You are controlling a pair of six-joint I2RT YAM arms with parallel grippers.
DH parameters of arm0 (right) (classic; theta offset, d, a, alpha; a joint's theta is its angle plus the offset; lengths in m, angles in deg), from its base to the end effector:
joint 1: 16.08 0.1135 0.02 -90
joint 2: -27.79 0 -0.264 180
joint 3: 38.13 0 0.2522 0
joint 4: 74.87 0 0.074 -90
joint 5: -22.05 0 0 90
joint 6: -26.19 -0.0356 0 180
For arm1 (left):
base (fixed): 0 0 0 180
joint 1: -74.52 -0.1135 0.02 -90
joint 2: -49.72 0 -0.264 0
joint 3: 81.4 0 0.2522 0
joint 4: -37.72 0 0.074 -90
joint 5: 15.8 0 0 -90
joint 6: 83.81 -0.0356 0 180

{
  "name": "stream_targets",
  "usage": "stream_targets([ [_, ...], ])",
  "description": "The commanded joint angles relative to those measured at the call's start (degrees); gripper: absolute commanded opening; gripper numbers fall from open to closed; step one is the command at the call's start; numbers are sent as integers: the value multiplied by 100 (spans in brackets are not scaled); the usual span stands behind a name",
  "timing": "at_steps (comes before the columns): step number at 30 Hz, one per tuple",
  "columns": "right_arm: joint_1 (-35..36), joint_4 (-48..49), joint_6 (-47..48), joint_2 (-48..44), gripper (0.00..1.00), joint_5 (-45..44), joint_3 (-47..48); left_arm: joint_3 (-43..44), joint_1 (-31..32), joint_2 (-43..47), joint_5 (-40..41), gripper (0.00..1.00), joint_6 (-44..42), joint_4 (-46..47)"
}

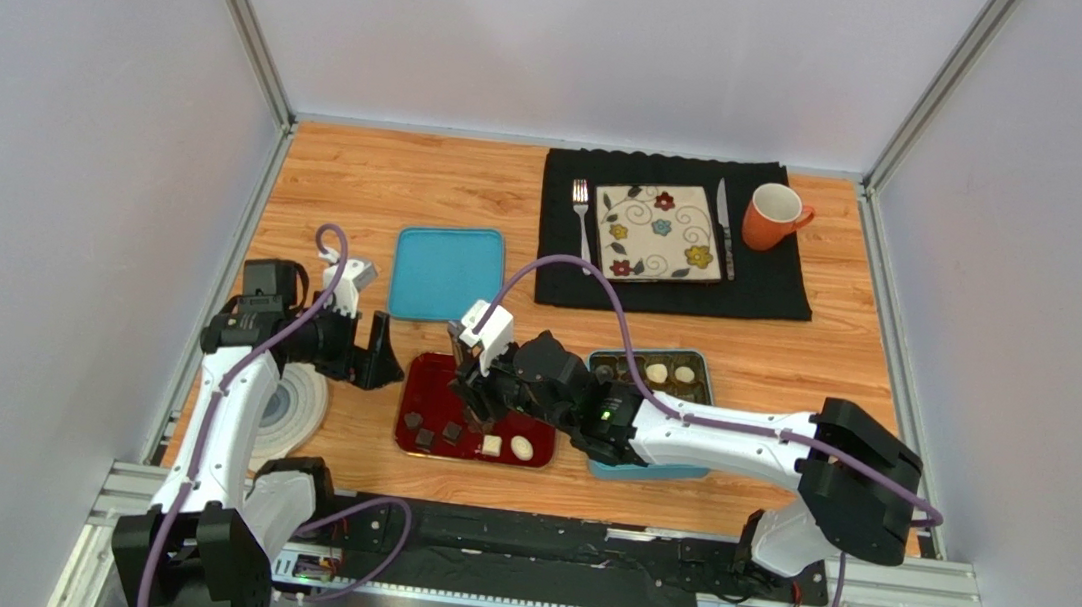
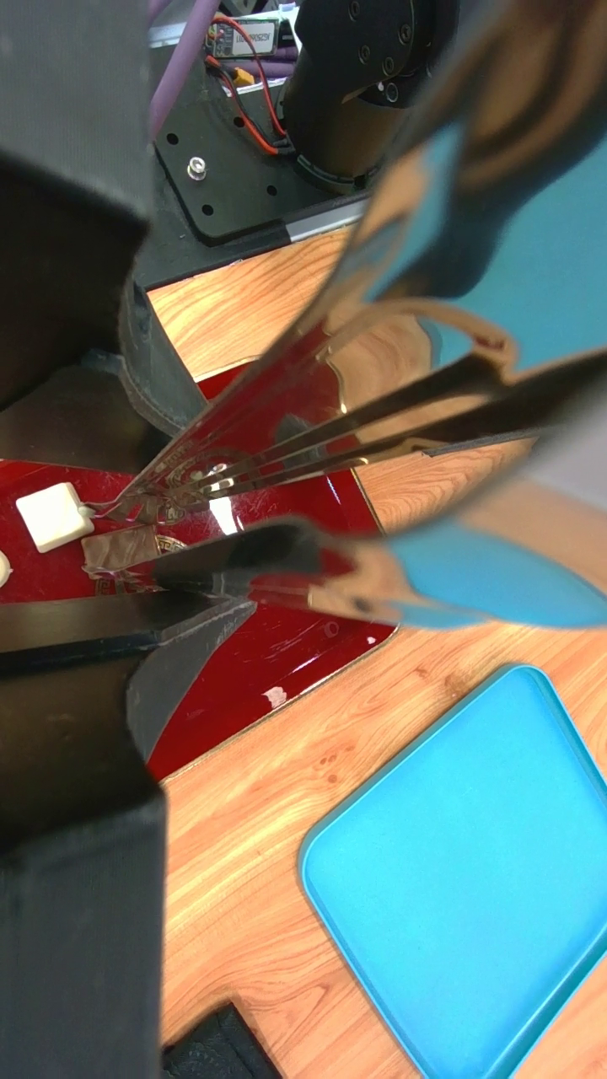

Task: Pack the chocolate
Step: Pick up the fake chocolate from the plate.

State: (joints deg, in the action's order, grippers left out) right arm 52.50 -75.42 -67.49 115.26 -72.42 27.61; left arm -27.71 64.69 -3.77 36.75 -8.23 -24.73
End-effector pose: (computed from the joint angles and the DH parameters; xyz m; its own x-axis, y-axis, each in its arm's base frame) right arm 0.1282 0.3192 0.2424 -0.1961 -0.3245 -0.9253 -0.8910 0.4530 0.0299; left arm 0.1640 0.0065 0.2361 -0.8088 0.0605 -0.5850 0.3561 0.8420 -0.4052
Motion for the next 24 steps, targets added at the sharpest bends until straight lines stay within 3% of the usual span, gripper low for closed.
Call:
stream_targets([
  [1, 33, 129, -10, -133, 38, -133, -22, 235, 16, 102, -113, 97, -141, -44],
  [24, 42, 146, 70, -247, 42, -90, 163, 517, 16, 67, -307, 97, -114, -141],
])
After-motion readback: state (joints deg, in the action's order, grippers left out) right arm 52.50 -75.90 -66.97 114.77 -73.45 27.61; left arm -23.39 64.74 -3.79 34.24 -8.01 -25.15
